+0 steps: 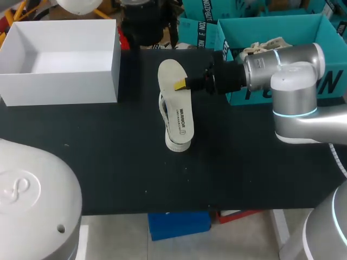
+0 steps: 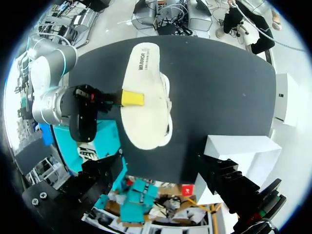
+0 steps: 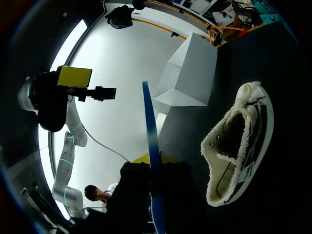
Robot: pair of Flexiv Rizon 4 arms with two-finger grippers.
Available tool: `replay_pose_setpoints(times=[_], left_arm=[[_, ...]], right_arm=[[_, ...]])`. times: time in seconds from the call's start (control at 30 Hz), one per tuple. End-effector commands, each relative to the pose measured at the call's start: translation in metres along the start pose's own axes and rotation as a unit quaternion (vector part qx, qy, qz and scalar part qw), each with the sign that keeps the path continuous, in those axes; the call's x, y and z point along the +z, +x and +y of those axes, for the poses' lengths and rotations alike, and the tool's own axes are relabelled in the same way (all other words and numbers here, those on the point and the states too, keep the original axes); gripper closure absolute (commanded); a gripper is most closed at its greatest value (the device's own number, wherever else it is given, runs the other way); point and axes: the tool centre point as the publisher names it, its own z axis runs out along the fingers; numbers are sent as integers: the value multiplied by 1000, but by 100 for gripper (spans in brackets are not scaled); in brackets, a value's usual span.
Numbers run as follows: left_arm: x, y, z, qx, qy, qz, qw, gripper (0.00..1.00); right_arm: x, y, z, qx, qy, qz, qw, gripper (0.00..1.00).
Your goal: Take the shoe out of the shoebox, open the shoe tongue, remove and reinsert the insole, then place the shoe into the shoebox
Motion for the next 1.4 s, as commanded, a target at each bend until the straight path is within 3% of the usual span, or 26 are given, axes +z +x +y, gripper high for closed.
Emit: replay_pose_setpoints(times=[0.03, 0.37, 0.53, 0.8, 1.1, 1.4], left_arm=[[5, -5, 4, -2, 1, 0, 1000, 0], [8, -15, 10, -9, 1, -1, 1000, 0], [6, -14, 1, -12, 4, -1, 1000, 0], [-7, -7, -32, -20, -11, 0, 1000, 0], [4, -4, -80, -16, -2, -1, 1000, 0], [2, -9, -115, -10, 4, -10, 1000, 0]], right_arm=[[1, 0, 0, 0, -1, -1, 1000, 100], [1, 0, 0, 0, -1, -1, 1000, 100], [1, 0, 0, 0, -1, -1, 1000, 100], [1, 0, 0, 0, -1, -1, 1000, 100], [1, 0, 0, 0, -1, -1, 1000, 100], [1, 0, 0, 0, -1, -1, 1000, 100]])
